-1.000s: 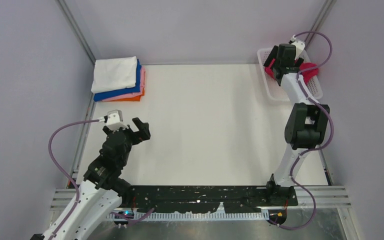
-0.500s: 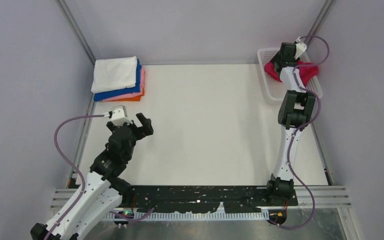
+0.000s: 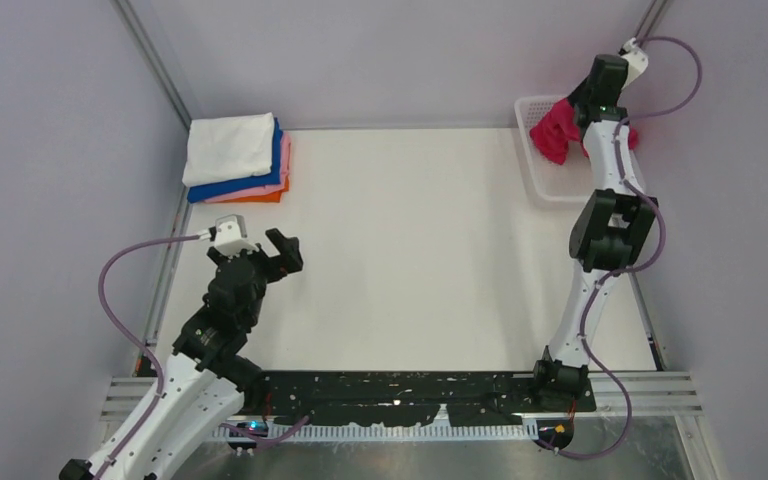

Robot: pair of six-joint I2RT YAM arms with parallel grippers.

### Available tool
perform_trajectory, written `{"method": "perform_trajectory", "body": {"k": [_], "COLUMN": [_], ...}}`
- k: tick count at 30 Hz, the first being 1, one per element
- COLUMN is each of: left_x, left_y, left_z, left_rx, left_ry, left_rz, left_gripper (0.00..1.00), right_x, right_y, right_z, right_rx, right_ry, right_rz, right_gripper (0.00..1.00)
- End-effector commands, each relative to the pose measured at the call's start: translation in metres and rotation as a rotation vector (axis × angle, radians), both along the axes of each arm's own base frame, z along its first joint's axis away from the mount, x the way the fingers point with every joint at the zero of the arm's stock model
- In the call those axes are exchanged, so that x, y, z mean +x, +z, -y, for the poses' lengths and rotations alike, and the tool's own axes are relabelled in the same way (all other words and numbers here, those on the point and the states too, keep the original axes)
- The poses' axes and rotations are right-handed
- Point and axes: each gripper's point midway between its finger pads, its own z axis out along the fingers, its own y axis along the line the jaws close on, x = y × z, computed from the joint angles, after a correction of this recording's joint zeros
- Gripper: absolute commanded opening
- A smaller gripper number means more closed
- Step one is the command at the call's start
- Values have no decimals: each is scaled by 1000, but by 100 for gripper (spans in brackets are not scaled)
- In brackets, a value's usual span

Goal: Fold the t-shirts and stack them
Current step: Grab crumpled tshirt from bin with the right arm, then move the tshirt to the center of the board

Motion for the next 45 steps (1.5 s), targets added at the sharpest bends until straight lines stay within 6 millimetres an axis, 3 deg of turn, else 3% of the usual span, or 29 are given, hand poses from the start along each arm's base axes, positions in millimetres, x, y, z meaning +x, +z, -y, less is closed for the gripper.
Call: {"method": "perform_trajectory", "body": {"k": [1,2,3,4,7,11,12,13,16,19,21,23,25,29,34,37,41,45], "left_x": [-6,-7,-8,-9,-11,-14,-15,-16,-19,-22,-23,-25,-25,-26,-25,-25,-25,-24], "left_y": [7,7,8,8,8,8,7,8,7,7,7,8,9,9,9,8,6,4], "left_z": [-8,-8,-7,-8,-8,-8,-8,-7,-9,-13,-14,-15,-15,-16,-14,-13,-13,-12], "left_rx": [-27,-28,-30,-30,-36,-44,-47,-50,-52,-55,-58,-61,-66,-64,-69,-68,-65,-64], "left_ry": [31,27,22,20,15,7,7,2,0,14,20,19,19,20,13,10,10,9], "left_rz": [23,26,30,33,39,43,44,46,45,49,54,60,66,65,63,58,47,44], "left_gripper": [100,100,100,100,100,100,100,100,100,100,100,100,100,100,100,100,100,100], "right_x": [-65,-70,-87,-102,-129,-167,-180,-186,-221,-249,-265,-283,-294,-312,-329,-334,-333,-314], "right_y": [221,217,244,260,289,327,337,341,353,348,338,309,280,237,220,194,164,134], "right_z": [-30,-37,-47,-56,-87,-145,-168,-180,-250,-300,-331,-370,-390,-402,-412,-431,-448,-448], "right_rx": [-115,-108,-125,-131,-147,-143,-156,-162,-163,-160,-179,-200,-183,-162,-123,-41,-12,-33], "right_ry": [110,137,160,190,302,515,594,638,890,1080,1170,1296,1355,1387,1382,1393,1374,1268], "right_rz": [377,365,415,441,481,533,542,544,553,540,516,434,330,167,121,62,-19,-88], "right_gripper": [5,5,5,5,5,5,5,5,5,5,5,5,5,5,5,5,5,5]}}
